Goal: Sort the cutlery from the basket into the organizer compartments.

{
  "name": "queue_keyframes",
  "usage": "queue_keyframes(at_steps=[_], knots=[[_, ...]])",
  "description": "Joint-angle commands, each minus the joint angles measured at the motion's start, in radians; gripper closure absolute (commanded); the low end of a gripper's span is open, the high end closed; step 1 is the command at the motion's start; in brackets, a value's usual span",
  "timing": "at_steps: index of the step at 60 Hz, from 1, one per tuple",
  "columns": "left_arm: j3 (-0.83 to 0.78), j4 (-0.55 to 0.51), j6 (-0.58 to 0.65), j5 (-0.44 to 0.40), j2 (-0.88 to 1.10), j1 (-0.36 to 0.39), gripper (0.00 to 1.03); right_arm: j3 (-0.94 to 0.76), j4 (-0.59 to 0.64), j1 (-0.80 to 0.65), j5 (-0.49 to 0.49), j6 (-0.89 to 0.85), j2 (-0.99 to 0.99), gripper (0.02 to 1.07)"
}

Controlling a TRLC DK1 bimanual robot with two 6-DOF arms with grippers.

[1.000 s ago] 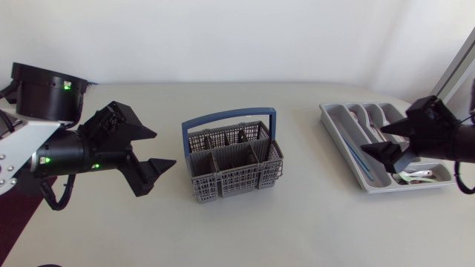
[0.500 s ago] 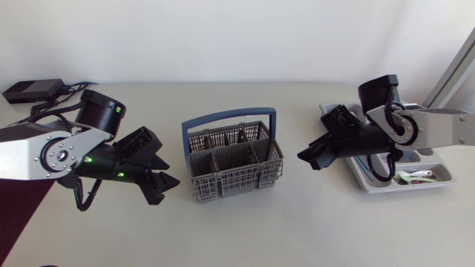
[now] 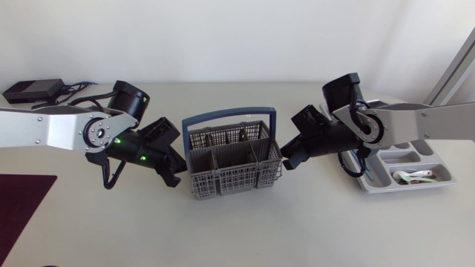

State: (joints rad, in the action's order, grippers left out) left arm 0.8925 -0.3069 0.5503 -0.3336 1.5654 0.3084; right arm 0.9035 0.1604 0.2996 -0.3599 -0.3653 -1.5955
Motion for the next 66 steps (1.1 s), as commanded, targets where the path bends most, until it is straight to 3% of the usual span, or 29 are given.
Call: queue_keyframes(at_steps=[1, 31, 58, 66], knots=[[0.060, 0.052, -0.003, -0.019, 0.042, -0.006, 0.83, 0.014, 0.011, 0.033, -0.005, 0.031, -0.007, 0.93], [0.240, 0.058, 0.005, -0.027, 0.222, -0.065, 0.83, 0.175, 0.011, 0.058, 0.033, 0.066, -0.147, 0.93], [0.240, 0.048, 0.016, -0.028, 0.228, -0.100, 0.83, 0.133, 0.008, 0.065, 0.076, 0.065, -0.127, 0.93], [0.223, 0.046, 0.020, -0.027, 0.225, -0.106, 0.83, 0.117, 0.004, 0.052, 0.082, 0.066, -0.118, 0.88]])
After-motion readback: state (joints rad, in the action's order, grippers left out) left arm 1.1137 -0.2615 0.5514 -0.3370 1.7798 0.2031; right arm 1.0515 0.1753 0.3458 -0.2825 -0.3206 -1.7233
